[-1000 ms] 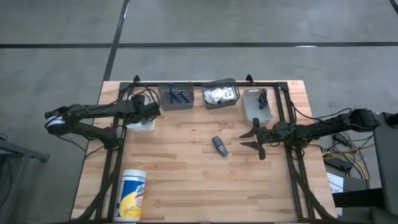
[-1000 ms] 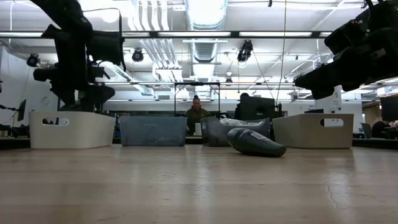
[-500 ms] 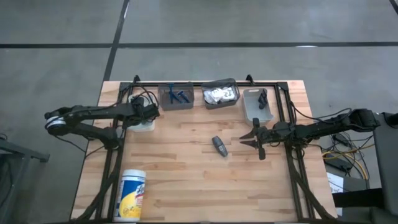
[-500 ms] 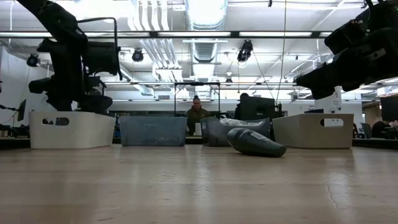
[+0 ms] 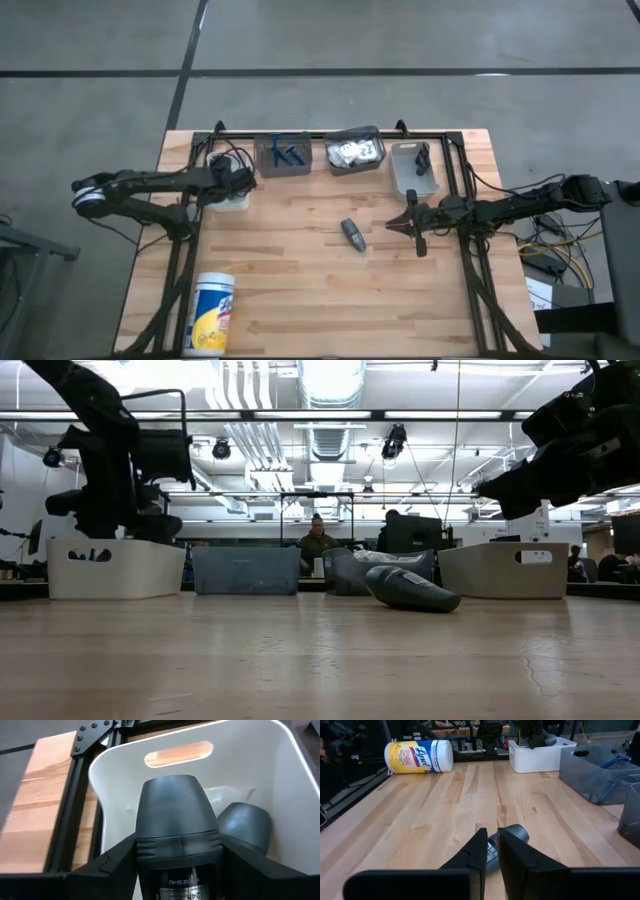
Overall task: Pick & Place Travel size toiletries
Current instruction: Put the black deodorant into the white bin
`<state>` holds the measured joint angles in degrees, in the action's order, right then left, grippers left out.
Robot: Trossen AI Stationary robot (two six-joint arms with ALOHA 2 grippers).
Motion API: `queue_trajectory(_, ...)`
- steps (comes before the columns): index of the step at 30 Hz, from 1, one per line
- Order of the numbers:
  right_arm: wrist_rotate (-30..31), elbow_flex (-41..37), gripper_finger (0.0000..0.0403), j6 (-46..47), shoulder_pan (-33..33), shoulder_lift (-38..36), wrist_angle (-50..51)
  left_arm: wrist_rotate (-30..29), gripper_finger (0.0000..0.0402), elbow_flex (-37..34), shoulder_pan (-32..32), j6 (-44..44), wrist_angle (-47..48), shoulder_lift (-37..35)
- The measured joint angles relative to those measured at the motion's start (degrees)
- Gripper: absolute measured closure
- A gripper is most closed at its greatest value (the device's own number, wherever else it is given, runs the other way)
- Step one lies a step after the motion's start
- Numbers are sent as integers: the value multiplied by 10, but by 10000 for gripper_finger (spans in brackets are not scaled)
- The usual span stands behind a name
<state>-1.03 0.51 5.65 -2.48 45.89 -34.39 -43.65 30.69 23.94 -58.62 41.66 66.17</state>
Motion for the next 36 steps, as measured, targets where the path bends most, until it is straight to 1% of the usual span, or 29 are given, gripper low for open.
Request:
queue_trajectory(3, 0, 0, 365, 0, 0, 0, 0, 0, 166, -10, 0, -1, -28, 0)
queue_trajectory(7, 0, 0, 358, 0, 0, 0, 0, 0, 166, -19, 0, 11, -54, -1)
queue_trajectory(19, 0, 0, 319, 2, 0, 0, 0, -8, 165, -17, 0, 26, -52, 0)
queue_trajectory(36, 0, 0, 266, -1, 0, 0, 0, -4, 165, -17, 0, 35, -54, 0)
